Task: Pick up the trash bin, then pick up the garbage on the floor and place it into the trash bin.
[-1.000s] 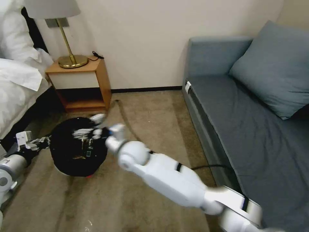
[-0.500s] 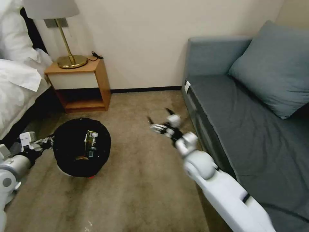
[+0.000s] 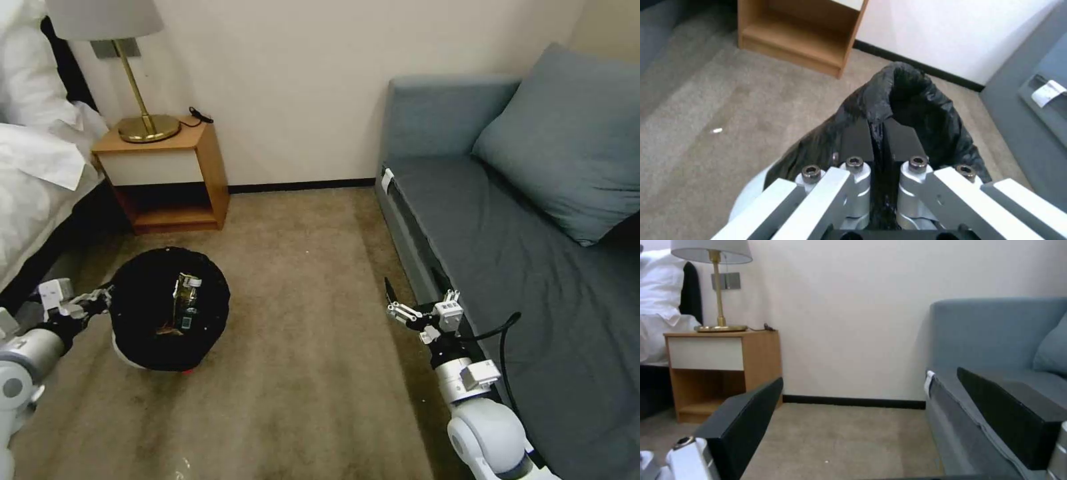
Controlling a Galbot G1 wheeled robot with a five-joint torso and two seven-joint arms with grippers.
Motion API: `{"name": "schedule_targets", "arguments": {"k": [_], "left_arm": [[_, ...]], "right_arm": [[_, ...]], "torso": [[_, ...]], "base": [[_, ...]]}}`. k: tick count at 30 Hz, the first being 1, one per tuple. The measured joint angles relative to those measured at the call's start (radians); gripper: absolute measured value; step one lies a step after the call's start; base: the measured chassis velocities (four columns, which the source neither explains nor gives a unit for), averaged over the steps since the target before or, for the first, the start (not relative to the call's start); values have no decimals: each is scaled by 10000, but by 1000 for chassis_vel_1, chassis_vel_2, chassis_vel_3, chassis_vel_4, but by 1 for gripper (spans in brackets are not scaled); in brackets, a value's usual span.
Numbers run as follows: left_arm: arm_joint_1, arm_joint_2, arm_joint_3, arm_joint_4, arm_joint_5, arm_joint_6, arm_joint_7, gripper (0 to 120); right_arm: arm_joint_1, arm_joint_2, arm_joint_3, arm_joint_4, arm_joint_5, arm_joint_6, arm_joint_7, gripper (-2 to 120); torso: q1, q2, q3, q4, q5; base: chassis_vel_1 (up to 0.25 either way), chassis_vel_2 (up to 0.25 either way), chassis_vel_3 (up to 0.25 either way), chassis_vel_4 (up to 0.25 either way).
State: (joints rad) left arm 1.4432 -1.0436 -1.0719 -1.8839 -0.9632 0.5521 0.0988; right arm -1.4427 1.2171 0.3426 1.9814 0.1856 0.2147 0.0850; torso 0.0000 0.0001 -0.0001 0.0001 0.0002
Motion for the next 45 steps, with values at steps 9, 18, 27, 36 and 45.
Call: {"name": "schedule_targets", "arguments": {"k": [9,18,27,36,45], "left_arm": [[139,-769,176,173,-106,-11,-69,4],[152,-1030,228,828,-205,-106,-58,4],[706,-997,-343,1700,96,-371,104,4],[1129,-805,-1209,2113,133,-368,237,3],[1364,-633,-1576,2432,483,-426,288,4]], "right_arm": [[68,4,-69,-41,30,-31,-1,100],[99,3,-100,-63,51,-52,-1,100],[117,3,-115,-77,66,-64,-1,100],[124,3,-123,-84,73,-70,2,100],[129,4,-127,-85,75,-71,5,100]], "torso": [[0,0,0,0,-2],[0,0,1,-1,-1],[-1,0,0,3,-4],[0,-1,1,0,-8],[0,0,1,0,-1]], "base": [[0,0,0,0],[0,0,0,0],[0,0,0,0],[0,0,0,0],[0,0,0,0]]}}
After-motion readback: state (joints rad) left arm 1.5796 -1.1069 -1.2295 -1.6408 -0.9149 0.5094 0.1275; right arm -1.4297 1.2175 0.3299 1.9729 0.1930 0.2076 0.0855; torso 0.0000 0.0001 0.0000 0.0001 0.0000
